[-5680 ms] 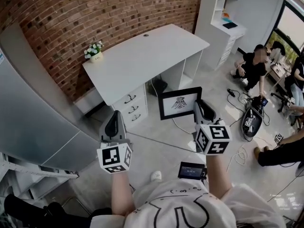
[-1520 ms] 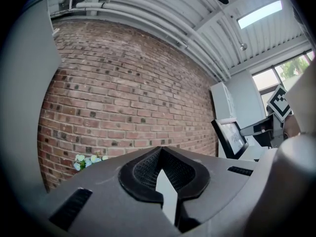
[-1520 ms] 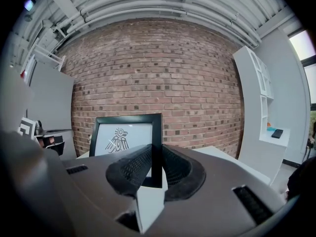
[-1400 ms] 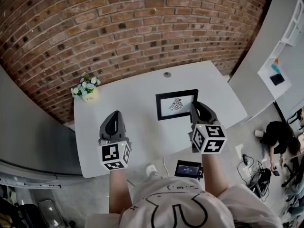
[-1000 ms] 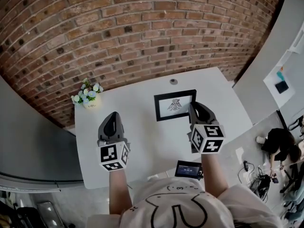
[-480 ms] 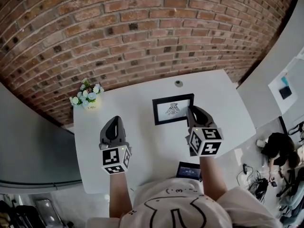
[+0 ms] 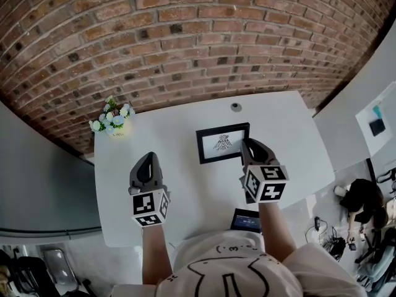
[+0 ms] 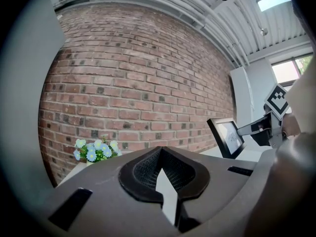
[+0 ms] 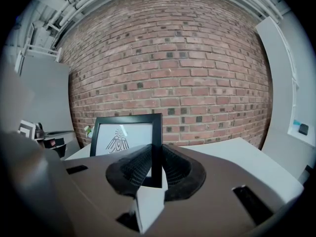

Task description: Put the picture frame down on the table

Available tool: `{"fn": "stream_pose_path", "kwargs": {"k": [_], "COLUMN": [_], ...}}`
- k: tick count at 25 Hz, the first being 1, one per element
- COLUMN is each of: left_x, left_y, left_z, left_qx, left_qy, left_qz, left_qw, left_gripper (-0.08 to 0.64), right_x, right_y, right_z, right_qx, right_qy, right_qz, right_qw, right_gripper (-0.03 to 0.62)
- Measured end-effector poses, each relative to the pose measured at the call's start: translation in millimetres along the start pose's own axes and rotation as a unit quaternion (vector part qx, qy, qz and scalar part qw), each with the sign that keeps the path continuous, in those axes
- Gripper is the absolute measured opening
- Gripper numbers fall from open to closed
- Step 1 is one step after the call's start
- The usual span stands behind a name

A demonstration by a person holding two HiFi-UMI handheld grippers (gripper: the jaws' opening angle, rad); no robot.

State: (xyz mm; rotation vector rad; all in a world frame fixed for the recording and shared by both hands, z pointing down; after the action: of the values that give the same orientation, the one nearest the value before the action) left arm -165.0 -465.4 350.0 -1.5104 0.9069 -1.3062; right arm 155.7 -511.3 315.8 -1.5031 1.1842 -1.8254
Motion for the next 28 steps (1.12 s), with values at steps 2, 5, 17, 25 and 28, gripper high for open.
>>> {"fn": "stream_pose_path", "kwargs": {"k": [2, 5, 17, 25, 28], "left_x": [3.3, 9.6, 42.5, 67.7, 77.1], "left_y": [-2.1, -4.4, -27.5, -42.2, -50.3], "left_z": [6.5, 16.6, 36.7, 42.8, 43.0], "left_qx": [-0.002, -0.004, -0.029, -0.047, -0.05], "left_qy": [0.002, 0.006, 0.027, 0.026, 0.028], "left_qz": [-0.007, -0.019, -0.072, -0.11, -0.13], "left_qw": [1.0, 0.9998, 0.9966, 0.9925, 0.9899], "left_gripper": [0.009, 0.009, 0.009, 0.009, 0.009], "right_x": [3.4, 9.8, 47.0, 79.4, 90.5], "right_y": [-1.7, -3.7, -24.2, -38.2, -41.7], "right_z": [7.5, 21.0, 67.8, 89.1, 94.5], "right_qx": [-0.001, 0.002, 0.011, 0.013, 0.012], "right_qy": [0.005, 0.012, 0.027, 0.037, 0.04], "right_qz": [-0.009, -0.021, -0.075, -0.115, -0.13], "right_qw": [1.0, 1.0, 0.997, 0.993, 0.991], "right_gripper": [0.063, 0.063, 0.063, 0.063, 0.063]}}
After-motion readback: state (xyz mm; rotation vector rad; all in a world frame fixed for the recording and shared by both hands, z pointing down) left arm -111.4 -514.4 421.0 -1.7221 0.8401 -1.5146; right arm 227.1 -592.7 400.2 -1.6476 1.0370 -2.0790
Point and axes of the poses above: the fingertips, and each gripper's own axes: x forward along the fingers, z to its right, y out of its top, the point moved 10 cm from there along -x, backward along the fingers, and after that the axes turned 11 degrees about -z, right-handed, at the moved point
